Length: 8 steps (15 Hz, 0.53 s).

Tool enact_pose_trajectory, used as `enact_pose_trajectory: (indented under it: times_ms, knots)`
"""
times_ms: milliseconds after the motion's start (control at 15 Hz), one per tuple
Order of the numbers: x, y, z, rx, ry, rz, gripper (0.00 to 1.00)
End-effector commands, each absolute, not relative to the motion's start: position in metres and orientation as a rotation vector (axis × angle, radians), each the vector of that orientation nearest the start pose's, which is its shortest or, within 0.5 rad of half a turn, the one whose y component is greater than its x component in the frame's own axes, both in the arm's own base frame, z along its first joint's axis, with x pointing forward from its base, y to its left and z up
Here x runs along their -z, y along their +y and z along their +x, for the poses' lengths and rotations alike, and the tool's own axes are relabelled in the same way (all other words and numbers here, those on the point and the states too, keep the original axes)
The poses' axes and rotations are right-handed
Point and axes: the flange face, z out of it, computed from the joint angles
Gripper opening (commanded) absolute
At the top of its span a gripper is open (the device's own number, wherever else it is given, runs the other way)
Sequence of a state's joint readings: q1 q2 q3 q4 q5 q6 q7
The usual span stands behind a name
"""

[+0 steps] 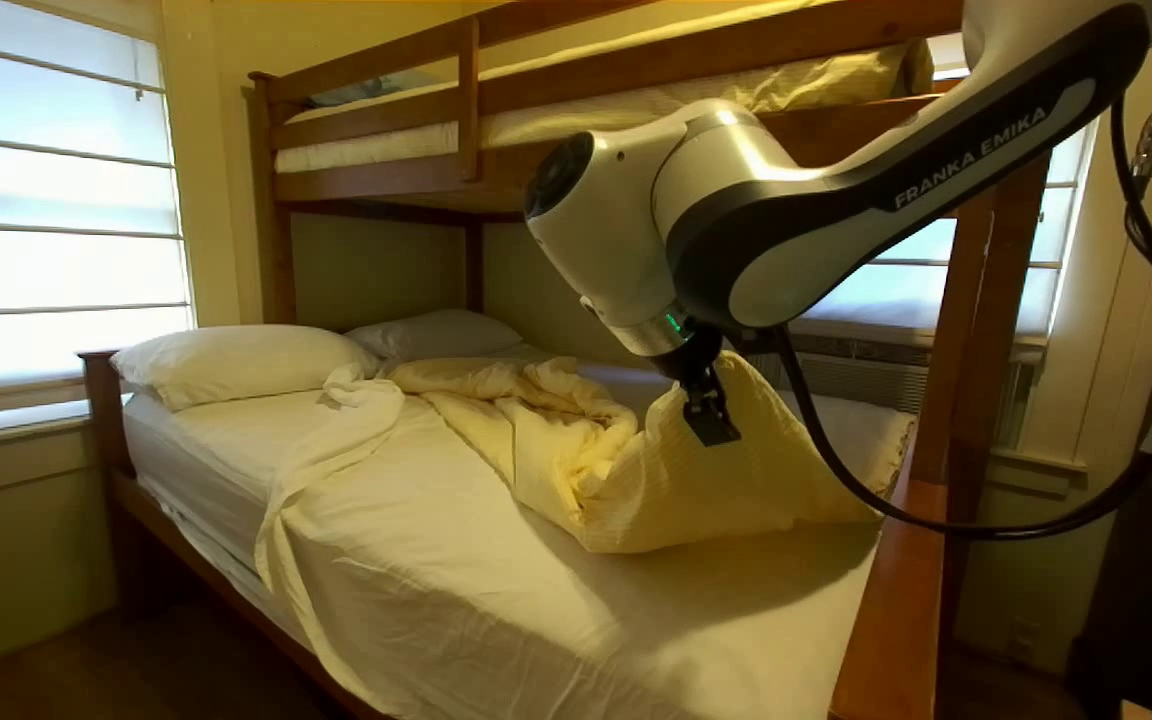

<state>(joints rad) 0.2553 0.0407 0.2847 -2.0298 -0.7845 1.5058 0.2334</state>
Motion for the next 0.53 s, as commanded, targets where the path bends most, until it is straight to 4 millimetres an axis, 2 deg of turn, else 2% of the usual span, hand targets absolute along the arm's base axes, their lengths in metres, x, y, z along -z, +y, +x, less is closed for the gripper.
enact_pose_trajectory:
  times_ms: [0,200,267,400,467]
  knots:
    - [-0.475,0.183,0.471,0.224,0.442,1.987,1.0]
    - [-0.527,0.181,0.456,0.226,0.38,1.841,1.0]
    - [-0.535,0.18,0.453,0.232,0.353,1.797,1.0]
    - [-0.531,0.169,0.444,0.334,0.289,1.733,1.0]
    - [-0.518,0.163,0.436,0.444,0.299,1.774,1.0]
